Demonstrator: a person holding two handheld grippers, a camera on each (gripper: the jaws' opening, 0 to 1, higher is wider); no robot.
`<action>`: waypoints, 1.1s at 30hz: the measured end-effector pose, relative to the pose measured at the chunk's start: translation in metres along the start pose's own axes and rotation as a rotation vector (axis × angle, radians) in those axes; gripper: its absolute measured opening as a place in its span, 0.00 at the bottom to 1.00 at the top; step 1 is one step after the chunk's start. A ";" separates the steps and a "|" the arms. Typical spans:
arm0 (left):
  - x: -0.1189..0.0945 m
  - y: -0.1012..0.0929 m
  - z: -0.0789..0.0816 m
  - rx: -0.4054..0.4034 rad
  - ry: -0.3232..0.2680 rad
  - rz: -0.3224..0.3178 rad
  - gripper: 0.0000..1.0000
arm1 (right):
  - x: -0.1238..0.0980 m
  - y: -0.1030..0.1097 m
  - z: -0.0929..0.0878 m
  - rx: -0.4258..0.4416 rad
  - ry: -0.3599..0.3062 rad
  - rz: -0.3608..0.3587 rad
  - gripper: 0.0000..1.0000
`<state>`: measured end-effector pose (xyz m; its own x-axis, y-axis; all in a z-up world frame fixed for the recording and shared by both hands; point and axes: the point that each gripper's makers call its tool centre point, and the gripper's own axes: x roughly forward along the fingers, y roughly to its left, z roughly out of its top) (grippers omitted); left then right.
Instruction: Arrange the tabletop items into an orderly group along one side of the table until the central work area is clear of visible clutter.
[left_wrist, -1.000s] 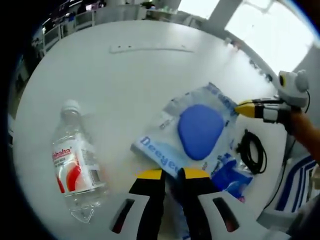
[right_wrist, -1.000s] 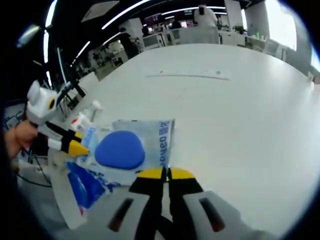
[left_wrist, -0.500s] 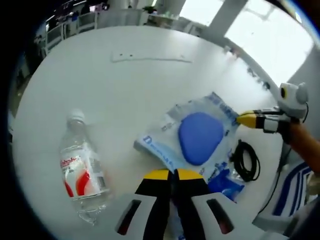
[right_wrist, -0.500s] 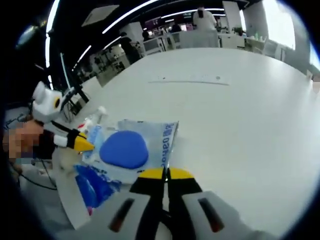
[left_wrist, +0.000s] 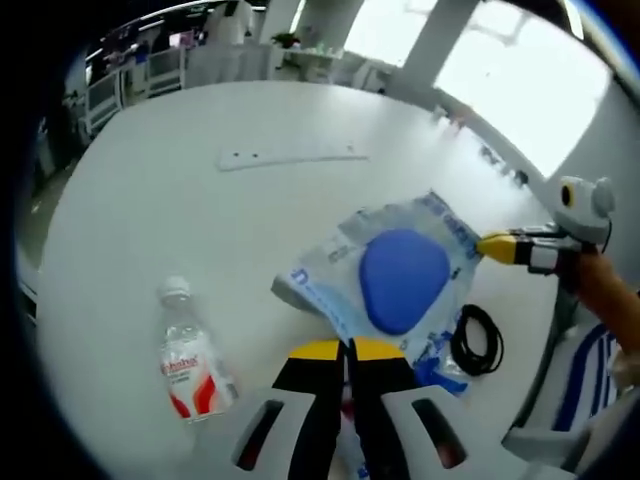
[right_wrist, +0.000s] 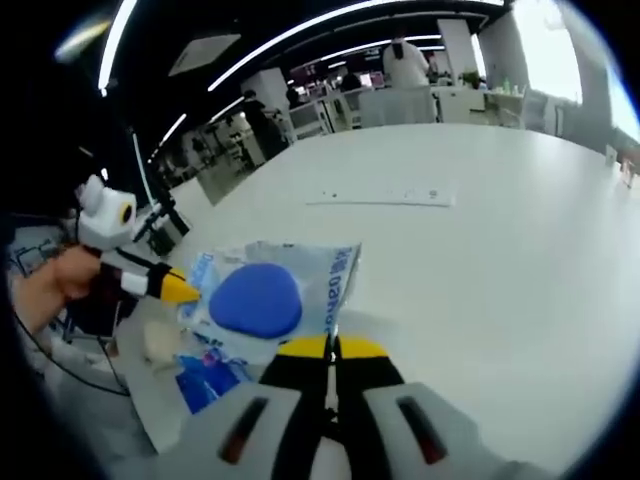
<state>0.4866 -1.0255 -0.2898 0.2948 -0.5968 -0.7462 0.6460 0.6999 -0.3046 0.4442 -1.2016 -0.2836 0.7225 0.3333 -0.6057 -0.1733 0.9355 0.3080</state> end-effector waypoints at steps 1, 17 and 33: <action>0.000 -0.001 0.004 0.009 0.001 -0.007 0.00 | -0.003 0.000 0.003 0.001 -0.008 -0.006 0.00; 0.021 -0.006 0.046 0.072 -0.002 -0.085 0.00 | -0.012 -0.020 0.021 0.022 -0.058 -0.045 0.00; 0.056 0.001 0.038 0.060 0.068 -0.096 0.00 | 0.010 -0.041 0.005 0.046 -0.010 -0.072 0.00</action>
<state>0.5305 -1.0732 -0.3088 0.1824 -0.6308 -0.7542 0.7106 0.6147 -0.3423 0.4623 -1.2373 -0.2983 0.7387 0.2644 -0.6201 -0.0899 0.9503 0.2981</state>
